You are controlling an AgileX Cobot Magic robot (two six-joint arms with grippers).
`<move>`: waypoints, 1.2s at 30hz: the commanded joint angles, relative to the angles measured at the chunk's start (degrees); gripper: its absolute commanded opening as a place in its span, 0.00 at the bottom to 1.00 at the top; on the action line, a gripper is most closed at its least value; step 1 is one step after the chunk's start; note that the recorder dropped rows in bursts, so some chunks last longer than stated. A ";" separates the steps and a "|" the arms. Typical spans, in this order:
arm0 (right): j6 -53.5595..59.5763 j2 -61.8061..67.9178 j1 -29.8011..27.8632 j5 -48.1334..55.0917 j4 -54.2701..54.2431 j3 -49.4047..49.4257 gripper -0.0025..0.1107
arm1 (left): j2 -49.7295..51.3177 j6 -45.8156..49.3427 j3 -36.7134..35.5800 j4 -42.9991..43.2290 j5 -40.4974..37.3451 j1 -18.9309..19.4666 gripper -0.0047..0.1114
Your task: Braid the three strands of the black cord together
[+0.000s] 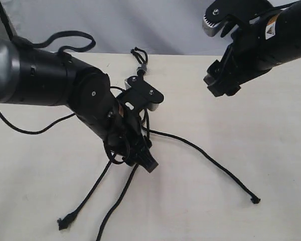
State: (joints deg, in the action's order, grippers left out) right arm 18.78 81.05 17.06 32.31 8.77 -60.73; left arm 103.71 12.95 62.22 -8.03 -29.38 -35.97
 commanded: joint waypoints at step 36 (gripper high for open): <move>-1.60 -0.05 -5.40 -3.34 -3.57 0.91 0.70 | 4.76 1.22 8.85 25.60 -9.31 5.41 0.04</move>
State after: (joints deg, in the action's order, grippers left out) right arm 17.53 81.15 11.97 29.35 5.84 -59.86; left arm 107.00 13.84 70.98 14.39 -40.78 -32.18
